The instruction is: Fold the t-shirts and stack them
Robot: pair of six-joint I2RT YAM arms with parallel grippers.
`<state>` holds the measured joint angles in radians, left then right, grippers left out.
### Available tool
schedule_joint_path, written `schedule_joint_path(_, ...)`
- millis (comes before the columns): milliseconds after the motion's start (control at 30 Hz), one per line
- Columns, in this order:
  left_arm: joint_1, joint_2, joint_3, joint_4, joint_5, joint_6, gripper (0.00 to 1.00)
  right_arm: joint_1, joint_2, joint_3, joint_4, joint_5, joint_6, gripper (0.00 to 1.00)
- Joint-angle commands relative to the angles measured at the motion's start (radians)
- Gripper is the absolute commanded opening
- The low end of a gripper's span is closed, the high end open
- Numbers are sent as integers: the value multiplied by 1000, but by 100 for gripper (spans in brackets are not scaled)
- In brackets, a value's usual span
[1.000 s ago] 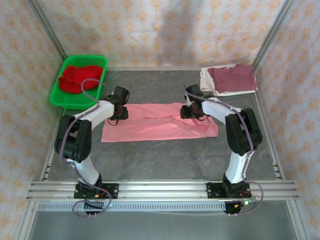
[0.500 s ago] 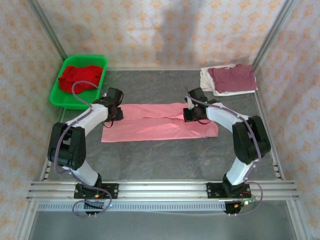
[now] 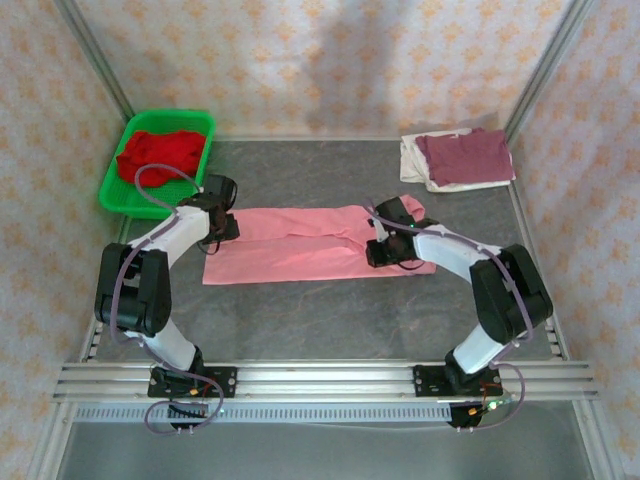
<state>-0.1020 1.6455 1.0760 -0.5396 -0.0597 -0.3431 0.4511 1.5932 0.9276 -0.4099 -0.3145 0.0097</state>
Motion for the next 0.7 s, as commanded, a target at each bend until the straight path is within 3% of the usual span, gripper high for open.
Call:
schedule_joint_path(0, 14, 10, 3, 22, -11, -9, 42, 3, -81, 3, 71, 58, 64, 24)
schedule_joint_path(167, 23, 24, 25, 26, 4, -16, 42, -20, -30, 65, 136, -7, 119, 35)
schedule_joint_path(367, 26, 41, 26, 28, 7, -13, 42, -15, 134, 169, 125, -61, 116, 37)
schedule_joint_path(533, 27, 44, 6, 33, 14, -14, 42, 6, 171, 200, 117, -66, 108, 11)
schedule_joint_path(667, 27, 39, -5, 41, 12, -16, 42, 11, 138, 190, 95, -63, 99, 4)
